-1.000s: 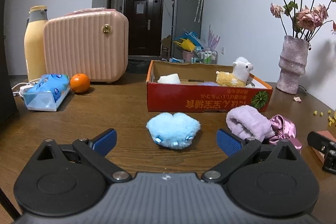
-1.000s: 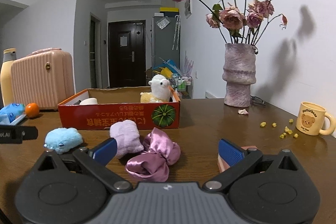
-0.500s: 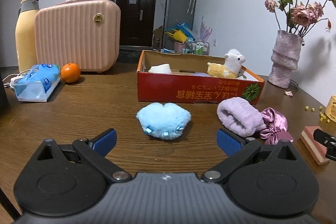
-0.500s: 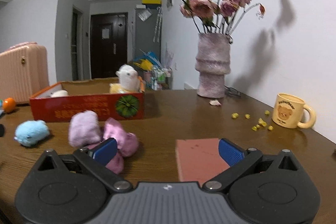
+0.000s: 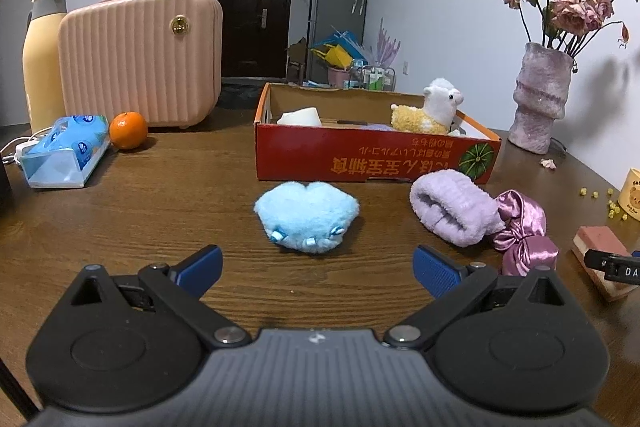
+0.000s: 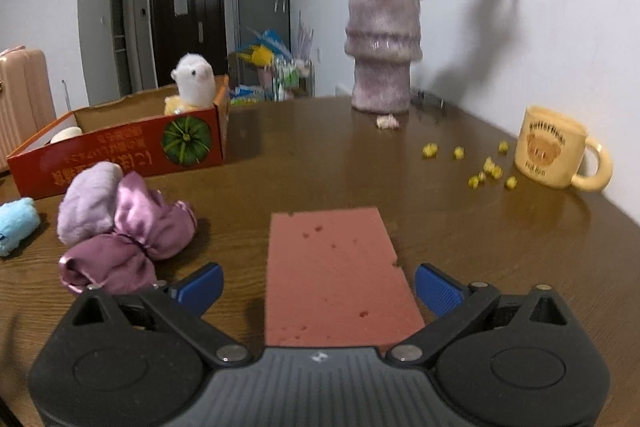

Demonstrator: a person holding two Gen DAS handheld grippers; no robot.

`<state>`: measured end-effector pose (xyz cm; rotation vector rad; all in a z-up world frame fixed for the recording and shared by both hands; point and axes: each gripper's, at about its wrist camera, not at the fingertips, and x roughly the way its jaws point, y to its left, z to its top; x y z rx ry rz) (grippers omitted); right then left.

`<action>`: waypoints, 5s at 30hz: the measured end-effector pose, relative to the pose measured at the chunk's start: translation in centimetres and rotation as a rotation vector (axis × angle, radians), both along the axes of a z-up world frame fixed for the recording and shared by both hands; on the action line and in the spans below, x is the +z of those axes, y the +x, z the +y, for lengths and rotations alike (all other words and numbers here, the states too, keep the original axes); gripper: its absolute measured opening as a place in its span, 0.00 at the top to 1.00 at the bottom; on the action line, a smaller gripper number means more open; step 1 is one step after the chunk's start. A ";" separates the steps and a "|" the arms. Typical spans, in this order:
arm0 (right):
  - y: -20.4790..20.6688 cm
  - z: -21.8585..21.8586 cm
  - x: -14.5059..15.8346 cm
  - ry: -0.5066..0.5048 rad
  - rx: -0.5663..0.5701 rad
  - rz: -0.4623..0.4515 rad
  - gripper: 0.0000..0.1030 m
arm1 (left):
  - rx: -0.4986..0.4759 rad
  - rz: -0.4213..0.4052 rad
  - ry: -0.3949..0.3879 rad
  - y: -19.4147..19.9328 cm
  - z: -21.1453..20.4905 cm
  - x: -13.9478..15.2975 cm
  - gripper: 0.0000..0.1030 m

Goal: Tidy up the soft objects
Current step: 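Grasp the pink rectangular sponge with the right tool while the left tool grasps the light-blue plush, then lift and carry the pink sponge and blue plush with both tools over the box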

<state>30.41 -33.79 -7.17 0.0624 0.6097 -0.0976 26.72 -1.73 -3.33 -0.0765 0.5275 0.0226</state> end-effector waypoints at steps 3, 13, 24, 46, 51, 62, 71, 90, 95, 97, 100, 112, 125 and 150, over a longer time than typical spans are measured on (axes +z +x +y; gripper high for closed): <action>0.6 -0.5 -0.5 0.035 0.007 0.040 0.11 | 0.002 0.002 0.001 0.0 0.0 -0.1 0.00; 0.4 -0.3 -0.3 0.026 0.008 0.028 0.33 | 0.000 0.016 0.003 0.4 0.2 -0.2 0.00; -0.7 -0.1 0.6 -0.011 -0.010 -0.063 0.33 | 0.002 0.025 0.031 2.3 1.0 -0.6 0.00; 0.5 -0.5 0.5 0.026 -0.060 -0.067 0.33 | -0.016 0.177 0.046 11.9 2.0 -3.5 0.00; 1.7 0.0 0.4 0.027 -0.075 -0.056 0.33 | -0.017 0.189 0.057 12.7 2.1 -3.8 0.00; 3.4 0.9 0.3 0.015 -0.141 -0.051 0.33 | -0.044 0.202 0.057 13.1 2.0 -4.1 0.22; 3.1 0.9 0.5 0.005 -0.168 -0.073 0.33 | -0.022 0.167 0.060 12.6 2.2 -3.7 0.31; 1.5 4.6 2.1 -0.005 -0.092 -0.225 0.33 | 0.107 -0.029 0.000 9.3 3.7 0.0 0.31; 1.2 6.2 2.7 0.008 -0.059 -0.269 0.33 | 0.133 -0.065 -0.029 8.8 3.9 1.0 0.31; 1.2 6.8 3.0 0.016 -0.048 -0.283 0.33 | 0.141 -0.078 -0.036 8.8 3.9 1.3 0.31; 1.3 7.6 3.4 0.024 -0.032 -0.302 0.33 | 0.143 -0.095 -0.049 8.8 3.6 1.9 0.31; 2.2 10.6 4.9 0.012 0.032 -0.373 0.33 | 0.150 -0.150 -0.084 9.4 2.1 3.4 0.31; 5.2 13.5 6.8 0.026 0.104 -0.407 0.33 | 0.177 -0.172 -0.135 11.8 2.3 4.2 0.31; 14.4 17.4 9.0 -0.060 0.192 -0.331 0.33 | 0.197 -0.204 -0.146 18.9 3.4 5.0 0.31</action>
